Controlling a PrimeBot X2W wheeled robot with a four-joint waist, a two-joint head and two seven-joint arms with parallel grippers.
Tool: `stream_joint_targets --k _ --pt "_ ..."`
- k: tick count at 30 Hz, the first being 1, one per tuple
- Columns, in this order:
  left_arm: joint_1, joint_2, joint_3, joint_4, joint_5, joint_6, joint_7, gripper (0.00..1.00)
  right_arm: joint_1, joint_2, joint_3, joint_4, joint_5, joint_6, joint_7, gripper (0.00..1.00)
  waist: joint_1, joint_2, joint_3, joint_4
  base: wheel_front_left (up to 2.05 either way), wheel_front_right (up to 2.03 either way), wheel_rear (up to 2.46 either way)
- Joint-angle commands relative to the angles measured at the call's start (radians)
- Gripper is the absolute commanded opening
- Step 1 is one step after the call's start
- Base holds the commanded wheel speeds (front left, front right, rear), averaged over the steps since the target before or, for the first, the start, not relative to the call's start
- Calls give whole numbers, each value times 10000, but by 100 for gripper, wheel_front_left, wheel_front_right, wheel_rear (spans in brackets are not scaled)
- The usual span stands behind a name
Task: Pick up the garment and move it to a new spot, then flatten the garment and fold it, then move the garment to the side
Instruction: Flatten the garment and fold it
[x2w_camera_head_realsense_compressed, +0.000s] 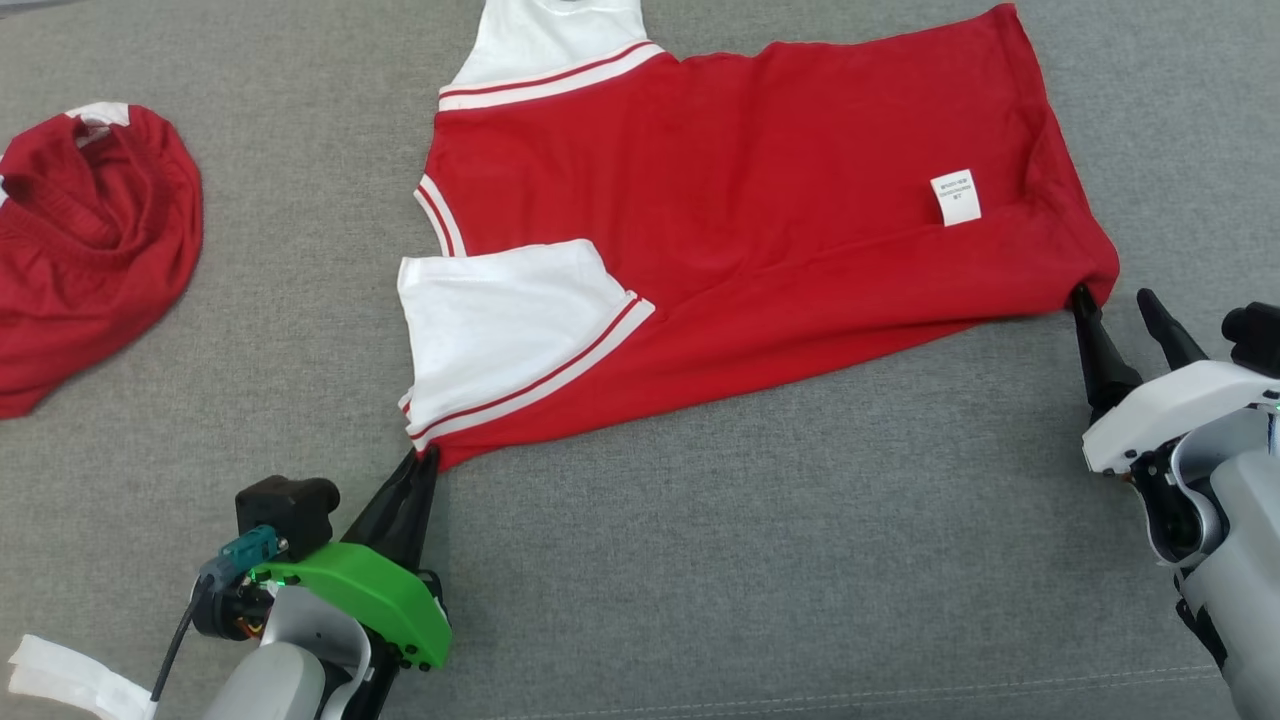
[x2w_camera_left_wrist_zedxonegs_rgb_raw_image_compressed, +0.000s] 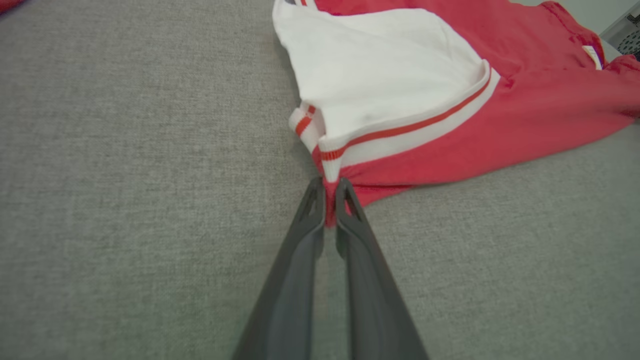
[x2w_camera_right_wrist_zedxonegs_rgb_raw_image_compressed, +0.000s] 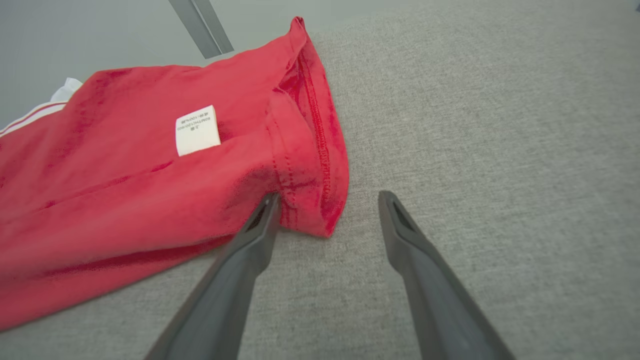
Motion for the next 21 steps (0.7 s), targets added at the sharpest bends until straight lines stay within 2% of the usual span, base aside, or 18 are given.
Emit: stream_joint_targets --k 1,2,3,4,5,6,15,21 --pt "39 134 47 -23 51 73 14 0 -191 22 78 155 302 -14 32 100 0 0 84 81 0 0 0" --pt "32 143 29 -40 64 86 28 0 -272 30 157 243 460 -14 75 100 0 0 93 101 0 0 0" --pt "23 149 6 -56 83 96 44 0 -345 15 247 333 664 -14 92 69 0 0 92 131 0 0 0" --pt "11 151 -5 -71 91 102 46 0 -383 0 352 358 844 -14 112 42 0 0 83 157 0 0 0" --pt "6 158 -19 -82 88 111 59 0 -411 -45 505 357 1009 -14 115 8 0 0 65 178 0 0 0" --pt "3 166 -29 -94 88 110 47 0 -401 -112 657 322 1099 -14 90 0 0 0 44 186 0 0 0" --pt "313 306 -79 -228 121 197 -26 0 344 -817 1959 -124 1854 -15 -308 0 0 0 -502 -13 0 0 0" --pt "999 576 -84 -861 -8 392 183 0 1078 -1324 2511 -580 2075 -16 -457 0 0 0 -863 -262 0 0 0"
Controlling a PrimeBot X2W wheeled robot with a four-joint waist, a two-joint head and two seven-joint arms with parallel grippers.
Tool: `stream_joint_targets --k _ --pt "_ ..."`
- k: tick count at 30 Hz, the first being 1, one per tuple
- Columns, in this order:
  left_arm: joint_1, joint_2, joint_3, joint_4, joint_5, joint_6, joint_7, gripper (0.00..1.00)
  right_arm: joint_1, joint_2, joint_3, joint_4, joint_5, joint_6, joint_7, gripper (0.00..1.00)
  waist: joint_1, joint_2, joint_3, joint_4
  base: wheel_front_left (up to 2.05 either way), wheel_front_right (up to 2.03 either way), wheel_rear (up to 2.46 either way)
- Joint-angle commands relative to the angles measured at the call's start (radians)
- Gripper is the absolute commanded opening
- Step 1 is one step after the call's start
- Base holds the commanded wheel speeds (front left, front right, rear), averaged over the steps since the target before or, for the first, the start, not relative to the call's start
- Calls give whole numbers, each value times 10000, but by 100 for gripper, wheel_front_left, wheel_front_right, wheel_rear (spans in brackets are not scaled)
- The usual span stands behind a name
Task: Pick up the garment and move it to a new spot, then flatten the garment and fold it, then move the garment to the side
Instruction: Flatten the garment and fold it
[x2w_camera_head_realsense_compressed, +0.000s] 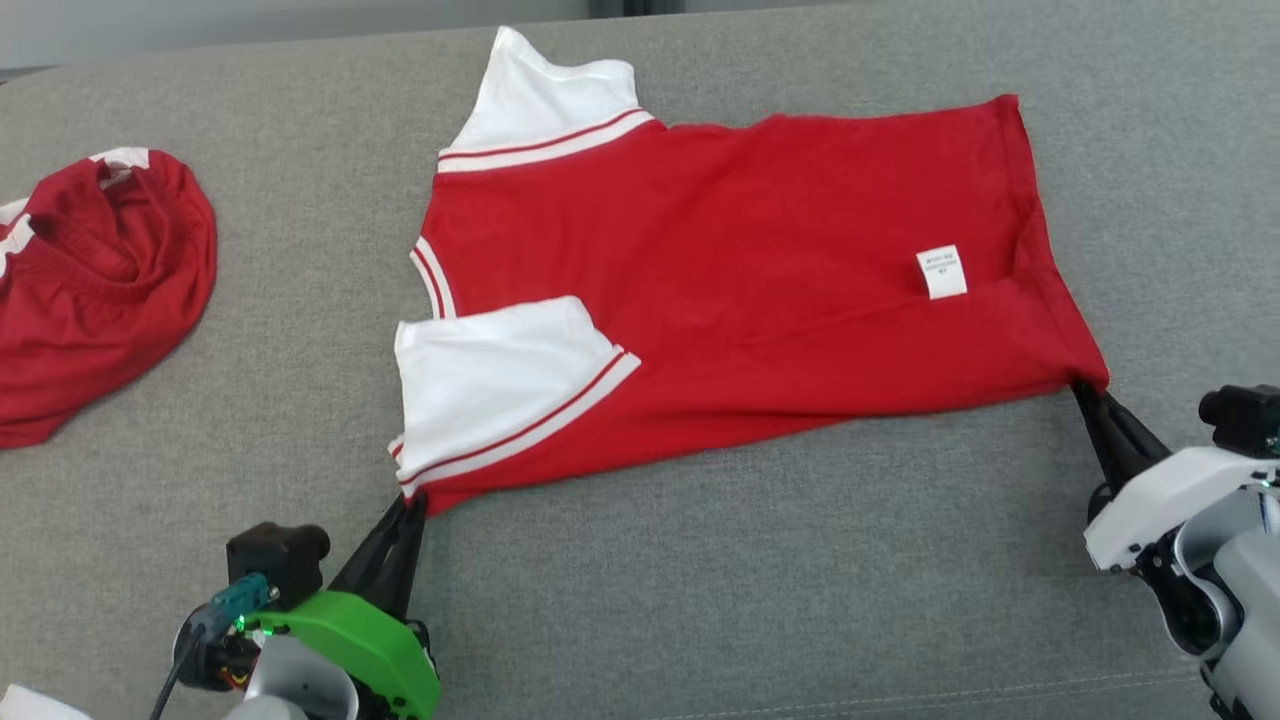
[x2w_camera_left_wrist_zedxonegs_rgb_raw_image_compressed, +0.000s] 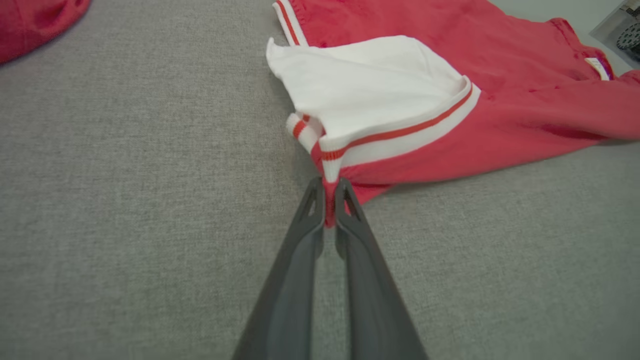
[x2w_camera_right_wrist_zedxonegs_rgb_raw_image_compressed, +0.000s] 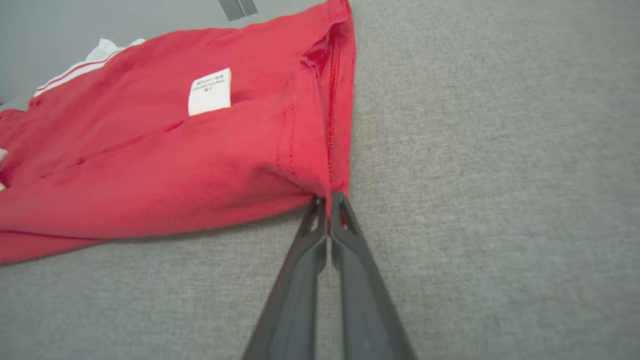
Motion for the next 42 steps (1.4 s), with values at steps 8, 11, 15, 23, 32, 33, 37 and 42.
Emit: stream_joint_targets --k 8,11,15,23,32,33,37,42 --pt "1453 606 -4 -1256 -97 533 429 0 1540 -751 -19 -689 178 -20 -131 0 0 0 -559 -181 0 0 0" --pt "1849 648 -132 -1568 -179 640 680 0 2050 -868 -71 -944 124 -20 -119 0 0 0 -637 -132 0 0 0" --pt "2182 721 -291 -1864 -318 757 1092 0 2494 -843 -283 -1178 -47 -20 -123 0 0 0 -670 -151 0 0 0" --pt "1995 809 -465 -1622 -130 859 1417 100 2770 -749 -524 -1243 -153 -18 -124 100 0 0 -762 -146 0 0 0" --pt "1415 1064 112 -2454 -37 1176 1175 100 2909 -831 -1556 -2425 -1007 -17 -124 100 0 0 -793 -361 0 0 0" --pt "1215 1158 208 -2513 18 1204 1199 100 2826 -706 -1667 -2612 -1176 -17 -122 100 0 0 -779 -395 0 0 0" --pt "58 1427 496 -2696 120 1030 1443 100 2406 -98 -2026 -3219 -1762 -15 -119 100 0 0 -548 -535 0 0 0" --pt "-2033 1912 907 -2416 62 429 1860 100 1793 572 -2053 -3605 -2343 -15 -118 100 0 0 171 -602 0 0 0"
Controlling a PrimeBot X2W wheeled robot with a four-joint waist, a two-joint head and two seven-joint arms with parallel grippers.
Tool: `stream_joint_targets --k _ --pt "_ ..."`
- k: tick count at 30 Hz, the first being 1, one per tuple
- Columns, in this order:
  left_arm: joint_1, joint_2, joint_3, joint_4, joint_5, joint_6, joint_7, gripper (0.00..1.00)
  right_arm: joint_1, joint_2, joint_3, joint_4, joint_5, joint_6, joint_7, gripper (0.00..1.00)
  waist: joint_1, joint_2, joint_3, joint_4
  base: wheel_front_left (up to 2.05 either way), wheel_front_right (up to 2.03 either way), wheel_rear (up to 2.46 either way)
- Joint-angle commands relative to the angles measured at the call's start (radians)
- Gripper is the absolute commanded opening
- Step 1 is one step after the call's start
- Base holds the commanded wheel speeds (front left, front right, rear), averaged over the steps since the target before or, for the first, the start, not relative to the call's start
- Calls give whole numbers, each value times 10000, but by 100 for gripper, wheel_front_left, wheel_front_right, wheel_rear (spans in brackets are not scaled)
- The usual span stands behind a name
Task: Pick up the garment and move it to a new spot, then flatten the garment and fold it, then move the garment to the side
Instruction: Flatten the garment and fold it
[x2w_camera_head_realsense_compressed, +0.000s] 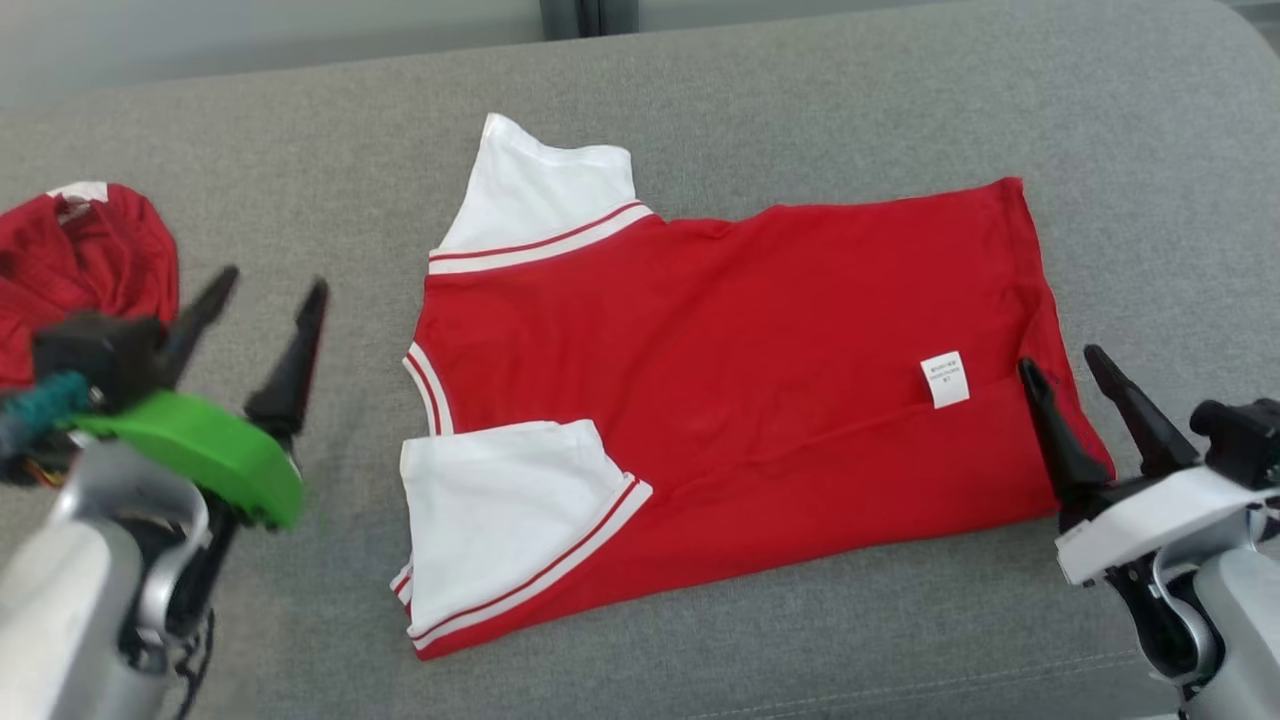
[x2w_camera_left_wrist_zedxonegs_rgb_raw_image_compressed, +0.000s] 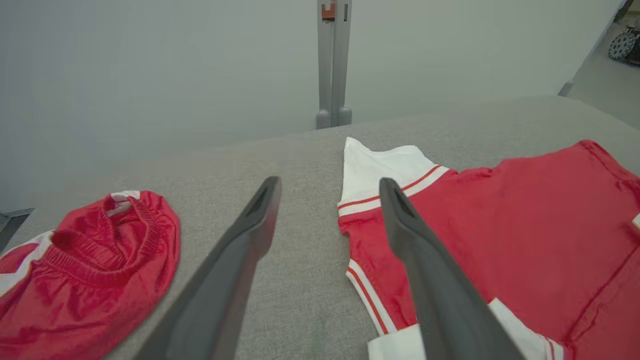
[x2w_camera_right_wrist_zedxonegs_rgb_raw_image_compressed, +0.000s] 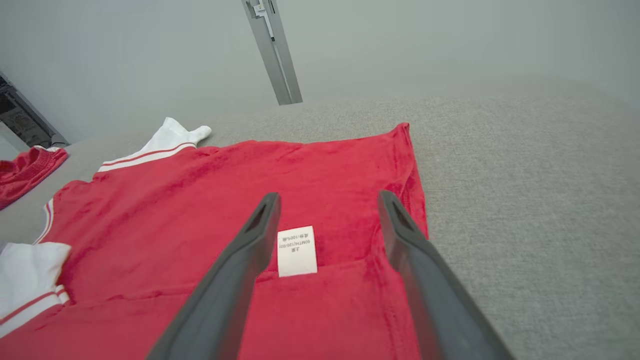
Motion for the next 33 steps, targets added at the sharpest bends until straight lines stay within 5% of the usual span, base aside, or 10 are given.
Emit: stream_joint_targets --k 1,8,17,33 --pt "-659 165 85 164 -80 -232 237 100 -281 122 34 -110 -153 -11 -33 100 0 0 654 -93 0 0 0" --pt "-3988 352 -159 1360 -1063 -1374 2441 100 -1037 383 54 -384 -370 -13 -34 100 0 0 1944 -245 0 0 0" --pt "-7325 306 -1417 3564 -1629 -1891 4534 100 -1571 450 150 -808 -462 -13 -32 100 0 0 3126 -841 0 0 0" --pt "-9438 893 -3544 5191 -2372 -1910 4052 100 -1751 1040 90 -1268 -523 -14 -31 100 0 0 4359 -1715 0 0 0"
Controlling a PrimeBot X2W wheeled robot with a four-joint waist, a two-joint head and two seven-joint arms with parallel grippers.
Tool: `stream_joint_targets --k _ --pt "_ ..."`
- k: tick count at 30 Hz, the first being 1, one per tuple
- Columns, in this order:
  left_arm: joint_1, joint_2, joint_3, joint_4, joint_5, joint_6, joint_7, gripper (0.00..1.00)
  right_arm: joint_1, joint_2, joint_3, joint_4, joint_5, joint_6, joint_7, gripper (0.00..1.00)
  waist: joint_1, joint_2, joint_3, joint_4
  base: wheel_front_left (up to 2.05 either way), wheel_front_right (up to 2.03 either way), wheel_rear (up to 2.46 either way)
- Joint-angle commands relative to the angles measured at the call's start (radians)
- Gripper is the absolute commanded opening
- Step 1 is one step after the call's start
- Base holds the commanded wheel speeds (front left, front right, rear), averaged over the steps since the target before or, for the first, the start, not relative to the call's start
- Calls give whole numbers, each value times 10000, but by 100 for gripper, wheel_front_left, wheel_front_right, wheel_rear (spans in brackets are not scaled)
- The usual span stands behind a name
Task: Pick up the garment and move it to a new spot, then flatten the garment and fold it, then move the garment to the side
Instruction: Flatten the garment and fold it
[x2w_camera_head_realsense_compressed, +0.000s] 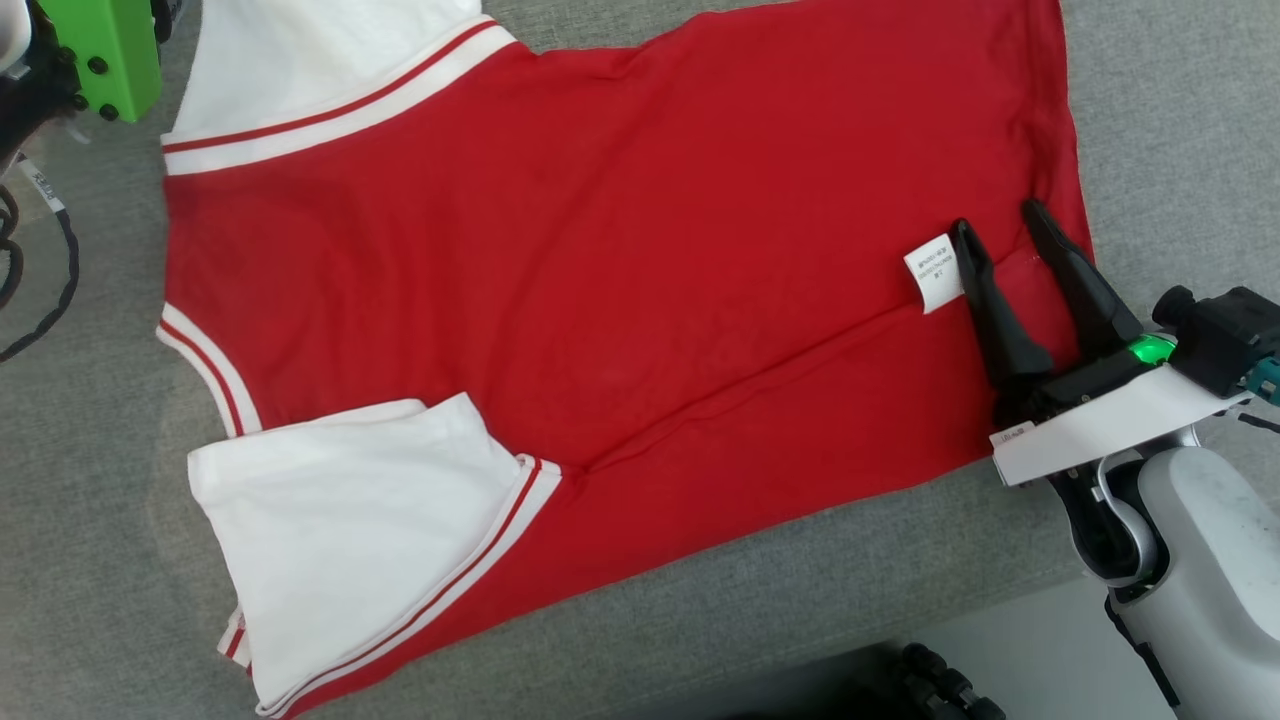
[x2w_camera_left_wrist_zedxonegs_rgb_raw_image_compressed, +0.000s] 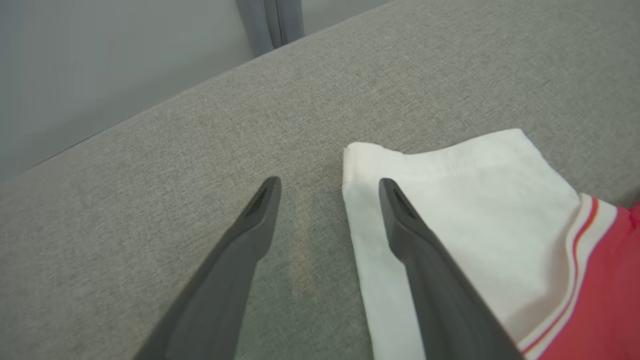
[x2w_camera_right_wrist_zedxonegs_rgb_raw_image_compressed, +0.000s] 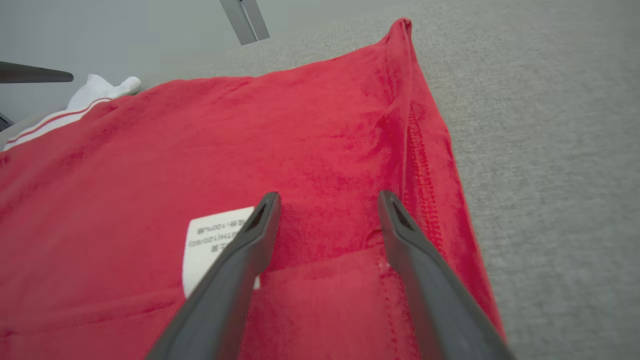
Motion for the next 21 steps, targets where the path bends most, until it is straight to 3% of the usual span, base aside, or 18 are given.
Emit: stream_joint_targets --k 1,14,21 --pt "-217 86 -124 86 -114 -25 -84 100 -108 28 -54 -4 -3 -18 -27 100 -1 -1 240 -250 0 0 0" --pt "-1016 485 -1260 920 -371 -25 -672 100 -162 131 -109 -193 -116 -18 -27 100 -1 -1 394 -598 0 0 0" --pt "-1170 404 -1485 1426 -913 -25 -275 100 -115 74 -220 -191 -141 -18 -27 100 -1 -1 377 -663 0 0 0"
